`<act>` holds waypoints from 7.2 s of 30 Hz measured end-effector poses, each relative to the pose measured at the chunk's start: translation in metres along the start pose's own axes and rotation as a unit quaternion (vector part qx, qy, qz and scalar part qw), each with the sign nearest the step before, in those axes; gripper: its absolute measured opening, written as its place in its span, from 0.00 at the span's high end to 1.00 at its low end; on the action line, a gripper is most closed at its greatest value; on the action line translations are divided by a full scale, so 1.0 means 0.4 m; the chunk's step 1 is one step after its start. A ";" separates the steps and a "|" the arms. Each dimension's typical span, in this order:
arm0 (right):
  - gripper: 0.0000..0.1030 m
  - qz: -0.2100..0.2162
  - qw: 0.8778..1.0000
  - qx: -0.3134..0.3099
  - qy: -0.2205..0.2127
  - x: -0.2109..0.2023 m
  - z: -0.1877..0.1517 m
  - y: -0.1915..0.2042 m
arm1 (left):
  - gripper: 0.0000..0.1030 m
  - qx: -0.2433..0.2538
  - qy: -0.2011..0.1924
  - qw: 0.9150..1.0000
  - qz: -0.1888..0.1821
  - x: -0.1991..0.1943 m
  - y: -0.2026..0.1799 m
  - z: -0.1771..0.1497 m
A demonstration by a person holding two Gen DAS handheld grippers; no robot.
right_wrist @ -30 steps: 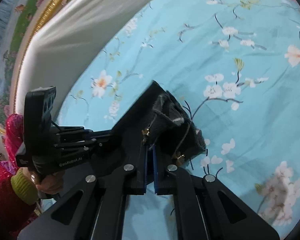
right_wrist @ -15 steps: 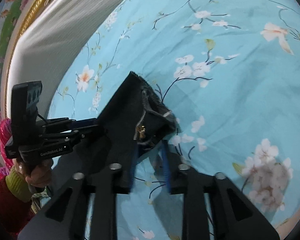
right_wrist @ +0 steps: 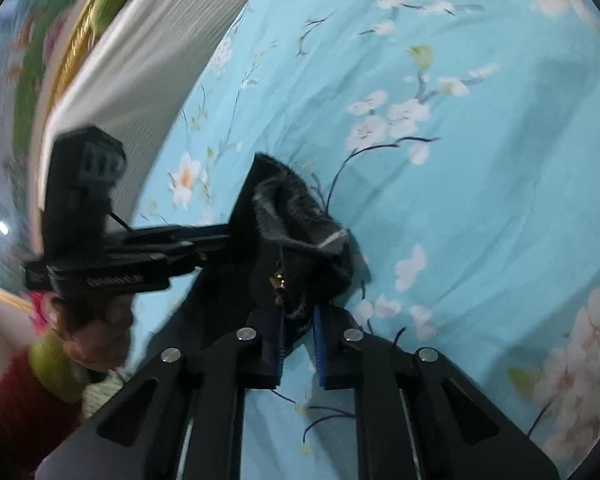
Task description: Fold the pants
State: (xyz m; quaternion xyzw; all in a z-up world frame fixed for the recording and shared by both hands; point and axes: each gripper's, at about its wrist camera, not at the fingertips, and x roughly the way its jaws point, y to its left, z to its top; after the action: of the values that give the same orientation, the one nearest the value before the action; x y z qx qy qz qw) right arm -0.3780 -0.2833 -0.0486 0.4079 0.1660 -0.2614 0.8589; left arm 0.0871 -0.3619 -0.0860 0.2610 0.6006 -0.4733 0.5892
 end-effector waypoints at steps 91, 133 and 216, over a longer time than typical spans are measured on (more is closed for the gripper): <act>0.60 0.125 0.821 -0.446 0.335 0.552 -0.386 0.825 | 0.70 -0.606 -0.223 0.760 0.075 -0.369 0.371 -1.362; 0.58 0.133 0.673 -0.590 0.426 0.917 -0.653 1.171 | 0.57 -0.728 -0.328 0.599 -0.062 -0.374 0.486 -1.664; 0.89 0.169 0.849 -0.445 0.227 0.398 -0.022 0.692 | 0.80 -0.312 -0.258 0.902 0.148 -0.350 0.035 -0.740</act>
State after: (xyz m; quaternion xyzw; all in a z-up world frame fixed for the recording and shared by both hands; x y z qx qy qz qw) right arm -0.0883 -0.1793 0.0367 0.0514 0.3838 0.0898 0.9176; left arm -0.0135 -0.0627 0.0019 0.0186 0.4992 -0.2192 0.8381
